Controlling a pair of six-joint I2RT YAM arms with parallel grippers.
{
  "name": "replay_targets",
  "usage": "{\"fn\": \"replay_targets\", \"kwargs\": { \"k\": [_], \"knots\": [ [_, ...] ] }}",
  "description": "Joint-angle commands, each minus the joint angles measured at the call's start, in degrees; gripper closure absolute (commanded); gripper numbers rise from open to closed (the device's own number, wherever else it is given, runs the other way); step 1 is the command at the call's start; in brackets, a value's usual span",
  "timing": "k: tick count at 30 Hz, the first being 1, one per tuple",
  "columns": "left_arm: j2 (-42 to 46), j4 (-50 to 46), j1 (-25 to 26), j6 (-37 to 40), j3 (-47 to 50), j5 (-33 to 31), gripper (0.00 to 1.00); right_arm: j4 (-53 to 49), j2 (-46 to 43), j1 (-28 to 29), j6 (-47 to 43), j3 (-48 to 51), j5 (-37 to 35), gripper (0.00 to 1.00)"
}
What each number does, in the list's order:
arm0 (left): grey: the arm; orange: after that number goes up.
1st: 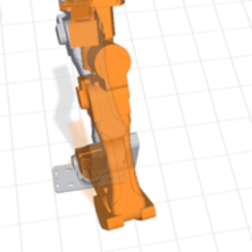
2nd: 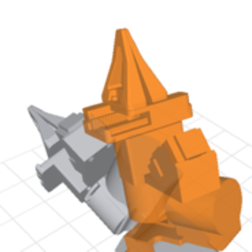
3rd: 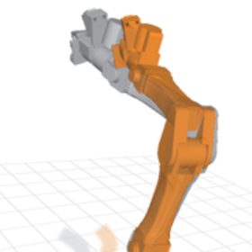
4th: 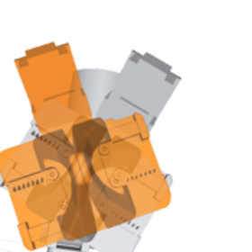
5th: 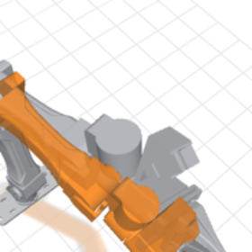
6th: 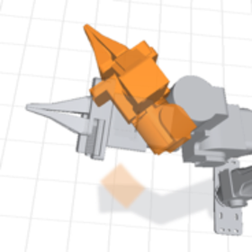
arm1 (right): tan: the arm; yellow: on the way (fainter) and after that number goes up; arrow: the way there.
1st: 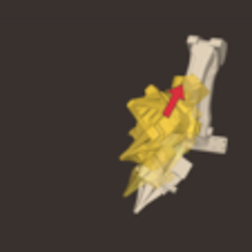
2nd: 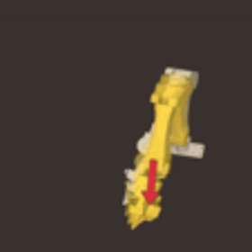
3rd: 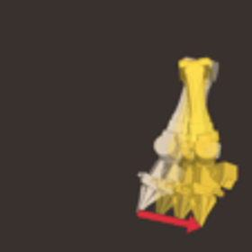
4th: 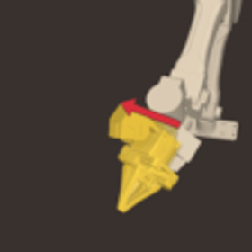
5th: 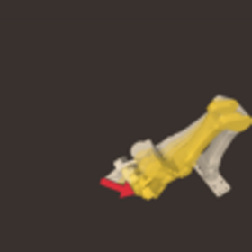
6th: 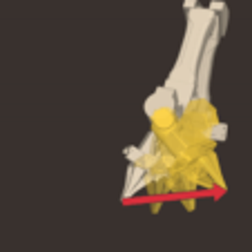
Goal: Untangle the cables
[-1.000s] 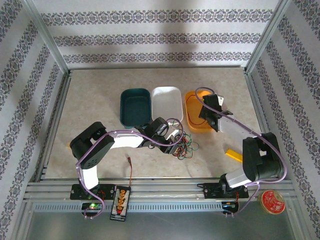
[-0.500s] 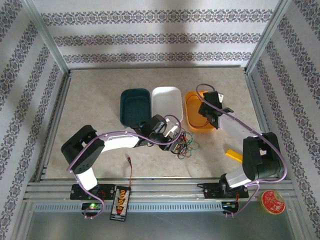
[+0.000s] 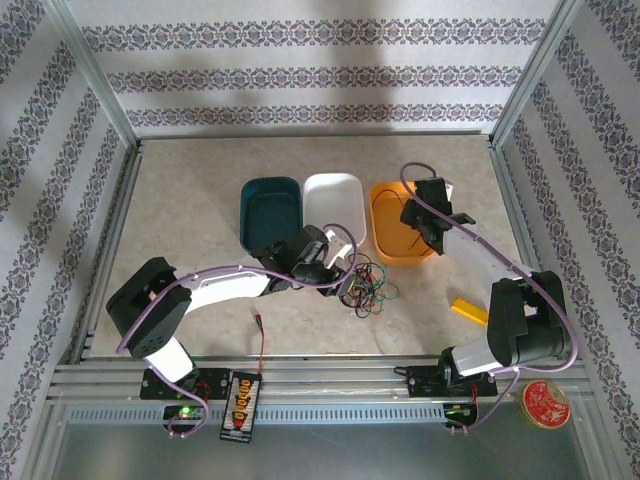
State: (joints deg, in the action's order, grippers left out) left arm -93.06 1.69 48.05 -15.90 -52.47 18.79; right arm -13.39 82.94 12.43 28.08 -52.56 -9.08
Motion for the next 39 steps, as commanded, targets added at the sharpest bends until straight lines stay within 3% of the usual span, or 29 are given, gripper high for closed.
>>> {"fn": "replay_targets", "kwargs": {
  "k": [1, 6, 10, 16, 21, 26, 31, 39],
  "knots": [
    [2.8, 3.1, 0.3, -2.4, 2.4, -4.8, 0.56, -1.0, -5.5, 4.4, -3.9, 0.5, 9.9, 0.46],
    [6.3, 6.1, -0.5, -5.6, 6.4, -11.4, 0.54, -3.2, -13.4, 14.4, -7.8, 5.1, 14.5, 0.46],
    [9.2, 7.1, -2.7, -8.5, 9.7, -14.3, 0.52, -5.0, -17.3, 18.8, -6.3, 8.2, 16.6, 0.46],
    [12.5, 6.1, -4.5, -8.3, 12.5, -14.0, 0.49, -12.5, -19.9, 23.8, -7.4, 9.1, 15.0, 0.45],
    [10.9, 3.0, -4.3, -4.0, 9.2, -7.4, 0.45, -19.6, -22.0, 25.9, -6.4, 10.0, 15.0, 0.46],
    [5.4, 0.6, -3.2, -0.8, 2.9, 0.7, 0.44, -27.3, -23.8, 26.4, -4.3, 10.5, 15.7, 0.46],
    [-4.2, -5.1, -0.4, 3.2, -5.8, 4.3, 0.41, -29.4, -23.9, 25.8, -1.6, 11.5, 13.9, 0.46],
    [-12.4, -7.4, 1.5, 4.6, -10.9, 3.3, 0.42, -28.2, -26.1, 13.1, 2.9, 14.4, 19.4, 0.46]
  ]
}}
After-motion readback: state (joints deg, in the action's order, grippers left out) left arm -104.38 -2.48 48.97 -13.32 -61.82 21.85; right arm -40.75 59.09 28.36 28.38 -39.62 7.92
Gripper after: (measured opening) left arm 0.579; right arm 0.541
